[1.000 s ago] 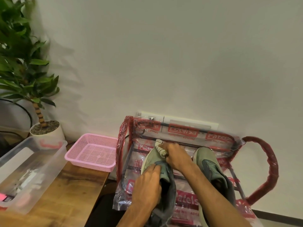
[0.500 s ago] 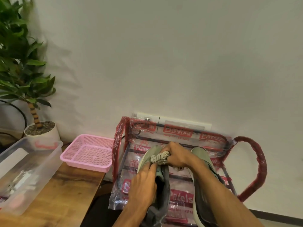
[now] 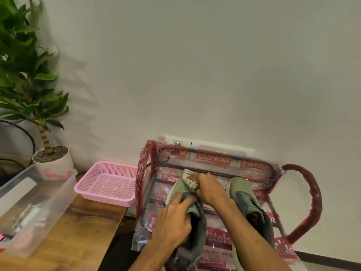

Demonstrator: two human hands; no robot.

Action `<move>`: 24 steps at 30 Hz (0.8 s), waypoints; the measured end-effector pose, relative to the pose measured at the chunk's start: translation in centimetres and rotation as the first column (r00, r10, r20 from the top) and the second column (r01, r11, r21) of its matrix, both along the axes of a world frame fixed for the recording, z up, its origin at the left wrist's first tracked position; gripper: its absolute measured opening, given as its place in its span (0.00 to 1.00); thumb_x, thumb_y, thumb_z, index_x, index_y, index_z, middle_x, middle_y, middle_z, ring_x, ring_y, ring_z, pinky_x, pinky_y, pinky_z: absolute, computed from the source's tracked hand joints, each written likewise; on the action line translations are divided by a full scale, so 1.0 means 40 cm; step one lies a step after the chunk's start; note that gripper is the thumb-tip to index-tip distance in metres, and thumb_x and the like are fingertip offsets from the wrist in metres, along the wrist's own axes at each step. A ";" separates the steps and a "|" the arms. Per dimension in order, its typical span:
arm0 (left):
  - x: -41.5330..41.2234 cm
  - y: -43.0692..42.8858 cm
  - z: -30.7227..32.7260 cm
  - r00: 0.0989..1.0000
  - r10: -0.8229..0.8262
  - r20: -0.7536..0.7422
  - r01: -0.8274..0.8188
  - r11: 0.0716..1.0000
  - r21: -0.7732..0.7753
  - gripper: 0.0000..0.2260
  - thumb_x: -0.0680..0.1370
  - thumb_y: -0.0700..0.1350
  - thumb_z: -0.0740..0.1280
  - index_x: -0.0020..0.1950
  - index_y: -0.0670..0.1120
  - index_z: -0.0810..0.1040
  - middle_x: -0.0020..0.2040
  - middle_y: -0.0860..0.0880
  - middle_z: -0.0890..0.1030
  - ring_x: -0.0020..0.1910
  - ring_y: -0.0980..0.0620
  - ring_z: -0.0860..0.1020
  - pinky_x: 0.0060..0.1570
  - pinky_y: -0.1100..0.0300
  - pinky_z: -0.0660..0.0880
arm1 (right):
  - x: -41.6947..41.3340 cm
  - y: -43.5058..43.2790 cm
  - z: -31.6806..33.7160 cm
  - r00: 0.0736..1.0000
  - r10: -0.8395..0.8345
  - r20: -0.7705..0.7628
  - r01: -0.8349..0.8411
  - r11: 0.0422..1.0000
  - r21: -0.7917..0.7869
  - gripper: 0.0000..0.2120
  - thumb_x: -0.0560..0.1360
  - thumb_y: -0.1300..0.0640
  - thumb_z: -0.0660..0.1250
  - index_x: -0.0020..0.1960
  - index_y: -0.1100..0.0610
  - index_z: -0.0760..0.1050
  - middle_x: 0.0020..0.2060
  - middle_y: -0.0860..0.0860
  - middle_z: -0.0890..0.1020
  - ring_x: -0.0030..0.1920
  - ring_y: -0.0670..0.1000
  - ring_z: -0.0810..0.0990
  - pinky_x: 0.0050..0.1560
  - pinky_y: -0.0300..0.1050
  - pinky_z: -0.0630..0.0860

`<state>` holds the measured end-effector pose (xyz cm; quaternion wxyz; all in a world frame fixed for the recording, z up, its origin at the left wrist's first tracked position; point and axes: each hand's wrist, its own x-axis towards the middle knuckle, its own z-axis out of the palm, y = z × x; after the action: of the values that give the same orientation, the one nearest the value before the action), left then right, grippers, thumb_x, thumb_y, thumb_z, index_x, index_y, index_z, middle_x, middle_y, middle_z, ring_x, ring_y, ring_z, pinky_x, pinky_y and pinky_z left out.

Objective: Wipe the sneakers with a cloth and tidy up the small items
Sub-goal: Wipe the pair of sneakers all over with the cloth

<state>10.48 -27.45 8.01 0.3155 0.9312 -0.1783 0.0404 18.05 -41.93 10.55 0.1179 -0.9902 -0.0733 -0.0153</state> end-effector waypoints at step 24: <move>0.000 0.026 0.006 0.973 -0.223 -0.062 0.231 0.956 0.180 0.19 0.83 0.57 0.50 0.74 0.63 0.62 0.77 0.51 0.62 0.77 0.51 0.56 0.74 0.57 0.55 | -0.009 -0.017 0.004 0.983 0.181 -0.026 -0.182 0.963 -0.201 0.22 0.70 0.63 0.65 0.63 0.52 0.75 0.58 0.54 0.81 0.58 0.58 0.79 0.55 0.51 0.76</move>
<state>10.50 -26.43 8.27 0.2332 0.9305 -0.2805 -0.0321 17.70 -42.60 10.72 0.0179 -0.9862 -0.1646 0.0066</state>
